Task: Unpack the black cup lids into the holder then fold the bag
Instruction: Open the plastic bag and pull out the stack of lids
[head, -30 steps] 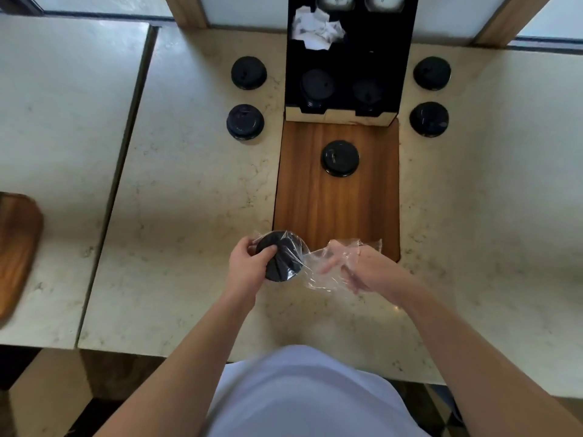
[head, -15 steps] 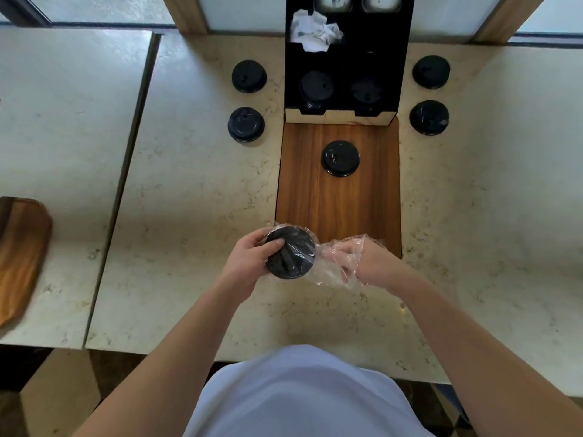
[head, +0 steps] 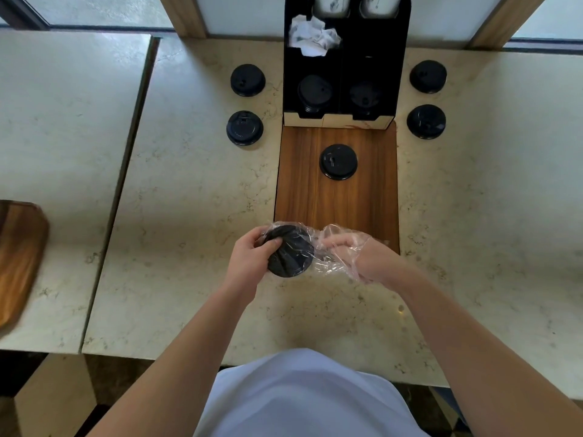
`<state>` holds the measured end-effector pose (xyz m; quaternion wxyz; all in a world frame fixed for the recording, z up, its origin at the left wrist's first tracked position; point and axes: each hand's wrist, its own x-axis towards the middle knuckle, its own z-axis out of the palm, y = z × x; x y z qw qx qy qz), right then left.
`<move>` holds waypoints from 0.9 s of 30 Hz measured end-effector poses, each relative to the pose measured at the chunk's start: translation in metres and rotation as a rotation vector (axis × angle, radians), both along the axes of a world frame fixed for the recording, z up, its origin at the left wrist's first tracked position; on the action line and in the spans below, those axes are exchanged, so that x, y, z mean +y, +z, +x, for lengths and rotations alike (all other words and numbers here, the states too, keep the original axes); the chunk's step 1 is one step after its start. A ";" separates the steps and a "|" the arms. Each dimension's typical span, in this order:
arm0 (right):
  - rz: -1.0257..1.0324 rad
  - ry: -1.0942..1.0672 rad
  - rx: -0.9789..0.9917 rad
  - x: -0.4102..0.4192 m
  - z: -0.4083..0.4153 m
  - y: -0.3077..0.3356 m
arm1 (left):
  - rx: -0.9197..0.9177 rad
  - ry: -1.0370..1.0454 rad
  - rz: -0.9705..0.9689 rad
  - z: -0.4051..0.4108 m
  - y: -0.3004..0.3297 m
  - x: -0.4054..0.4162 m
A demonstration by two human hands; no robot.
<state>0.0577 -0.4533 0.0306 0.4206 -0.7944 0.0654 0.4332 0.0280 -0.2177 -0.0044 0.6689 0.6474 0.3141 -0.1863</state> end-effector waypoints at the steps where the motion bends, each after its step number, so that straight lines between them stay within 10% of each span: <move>1: 0.007 -0.026 -0.002 0.000 0.000 0.000 | -0.001 -0.001 -0.016 0.000 0.001 0.000; 27: 0.087 -0.328 0.079 0.019 0.017 -0.017 | -0.036 0.049 -0.060 0.011 0.019 -0.013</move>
